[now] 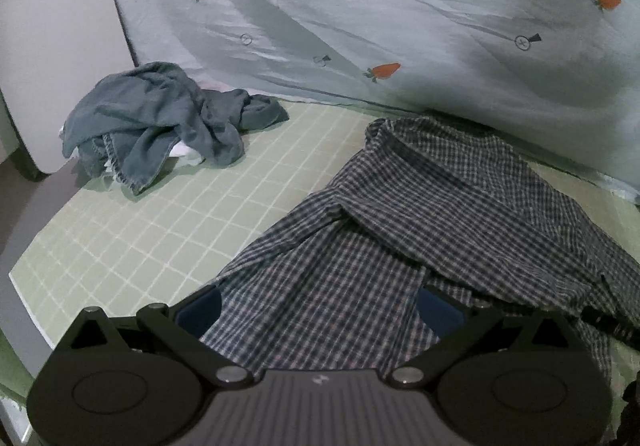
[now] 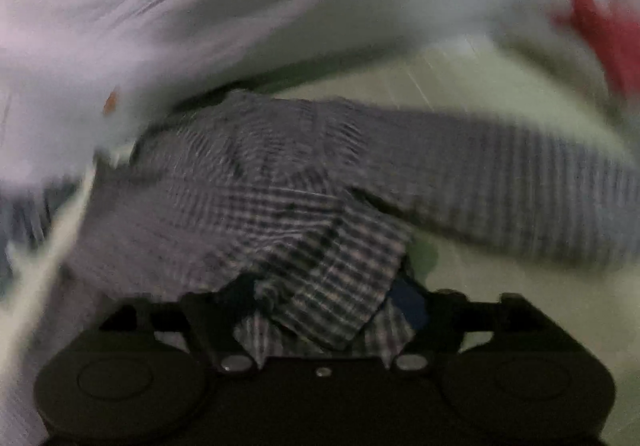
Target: Fold clothes
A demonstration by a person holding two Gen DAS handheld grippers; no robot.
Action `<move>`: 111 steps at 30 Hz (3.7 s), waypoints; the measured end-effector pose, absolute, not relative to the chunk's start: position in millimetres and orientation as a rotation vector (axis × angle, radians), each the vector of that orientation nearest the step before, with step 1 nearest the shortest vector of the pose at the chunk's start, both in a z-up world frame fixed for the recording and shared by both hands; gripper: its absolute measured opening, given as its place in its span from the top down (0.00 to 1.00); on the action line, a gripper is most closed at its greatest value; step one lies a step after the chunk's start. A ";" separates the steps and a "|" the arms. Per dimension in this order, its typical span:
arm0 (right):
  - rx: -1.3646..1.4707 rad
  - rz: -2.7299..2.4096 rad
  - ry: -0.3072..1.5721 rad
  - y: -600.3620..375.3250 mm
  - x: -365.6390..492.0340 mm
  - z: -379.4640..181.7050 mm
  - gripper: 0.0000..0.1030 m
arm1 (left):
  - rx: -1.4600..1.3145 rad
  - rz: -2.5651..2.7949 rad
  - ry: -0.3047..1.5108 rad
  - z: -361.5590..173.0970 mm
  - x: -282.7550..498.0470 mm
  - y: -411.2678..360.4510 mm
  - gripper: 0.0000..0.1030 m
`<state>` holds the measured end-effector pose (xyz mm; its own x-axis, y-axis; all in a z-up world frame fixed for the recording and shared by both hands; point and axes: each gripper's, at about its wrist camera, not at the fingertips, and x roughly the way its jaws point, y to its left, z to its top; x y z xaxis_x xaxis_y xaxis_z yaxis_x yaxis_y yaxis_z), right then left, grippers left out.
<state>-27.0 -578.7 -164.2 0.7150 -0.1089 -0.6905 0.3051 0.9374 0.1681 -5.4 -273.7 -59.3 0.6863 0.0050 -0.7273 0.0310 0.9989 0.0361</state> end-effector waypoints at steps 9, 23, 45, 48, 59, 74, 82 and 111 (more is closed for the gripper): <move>0.096 -0.232 0.774 -550.2 -9.5 -176.1 0.22 | 0.057 -0.027 0.840 -65.9 1.4 -279.7 0.00; -0.251 -0.129 0.522 -549.9 17.4 -122.9 0.99 | 0.022 0.010 0.862 -68.2 11.7 -268.5 0.00; 0.202 -0.400 0.684 -574.6 13.8 -122.4 0.00 | -0.106 0.085 0.892 -85.1 17.9 -180.0 0.00; 0.339 -0.370 0.694 -532.1 1.6 -125.2 0.00 | -0.109 0.069 0.911 -89.0 24.2 -152.2 0.00; 0.477 -0.387 0.732 -321.9 6.4 -128.6 0.04 | -0.044 -0.085 0.971 -90.9 67.4 -23.0 0.00; 0.479 -0.194 0.903 -159.8 7.3 -160.9 0.49 | 0.033 -0.208 1.025 -104.0 91.1 55.2 0.00; 0.560 -0.152 0.871 -180.3 -5.8 -157.3 0.95 | 0.027 -0.219 1.033 -106.5 80.7 50.1 0.00; 0.871 0.013 0.983 -376.7 -111.6 -162.1 0.66 | 0.025 -0.334 1.233 -159.0 -30.7 -119.5 0.05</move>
